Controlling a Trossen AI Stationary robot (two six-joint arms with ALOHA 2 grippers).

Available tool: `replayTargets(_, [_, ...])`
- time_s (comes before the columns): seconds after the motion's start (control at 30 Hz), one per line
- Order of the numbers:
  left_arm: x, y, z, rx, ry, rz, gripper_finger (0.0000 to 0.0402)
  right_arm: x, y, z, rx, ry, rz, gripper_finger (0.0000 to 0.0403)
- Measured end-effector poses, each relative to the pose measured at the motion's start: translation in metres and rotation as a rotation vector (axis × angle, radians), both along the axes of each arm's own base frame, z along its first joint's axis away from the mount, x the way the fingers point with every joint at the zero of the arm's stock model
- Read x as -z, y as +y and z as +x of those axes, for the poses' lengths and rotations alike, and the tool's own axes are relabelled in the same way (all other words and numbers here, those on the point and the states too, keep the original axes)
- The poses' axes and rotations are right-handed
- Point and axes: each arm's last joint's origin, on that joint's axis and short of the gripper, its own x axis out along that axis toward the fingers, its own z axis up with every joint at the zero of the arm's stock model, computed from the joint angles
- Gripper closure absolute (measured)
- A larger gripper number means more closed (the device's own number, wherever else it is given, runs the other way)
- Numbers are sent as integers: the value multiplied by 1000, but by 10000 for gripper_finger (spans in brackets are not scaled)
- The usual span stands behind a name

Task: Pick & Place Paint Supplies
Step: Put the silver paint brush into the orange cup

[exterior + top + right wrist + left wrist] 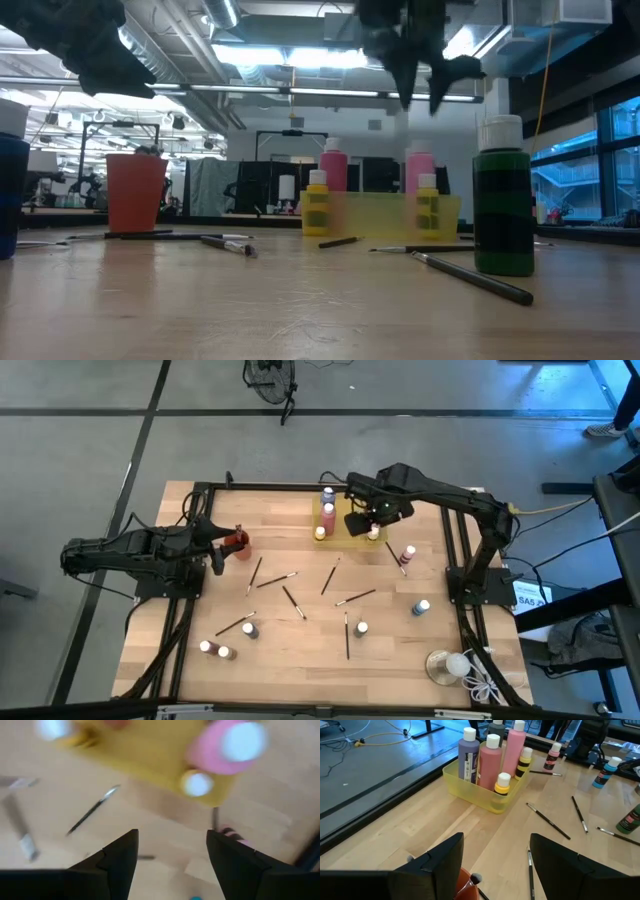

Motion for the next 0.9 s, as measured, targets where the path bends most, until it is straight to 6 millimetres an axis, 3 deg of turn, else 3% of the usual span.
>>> replayTargets(0.17, [0, 0, 0, 0, 0, 0, 176, -24, 37, 11, -277, -114, 33, 166])
replayTargets(0.4, [0, 0, 0, 0, 0, 0, 176, -25, 86, 16, -690, -118, 0, 167])
replayTargets(0.57, [0, 0, 0, 0, 0, 0, 176, -17, 107, 20, -885, -107, -57, 167])
replayTargets(0.9, [0, 0, 0, 0, 0, 0, 176, 14, 128, 36, -1235, -175, -181, 167])
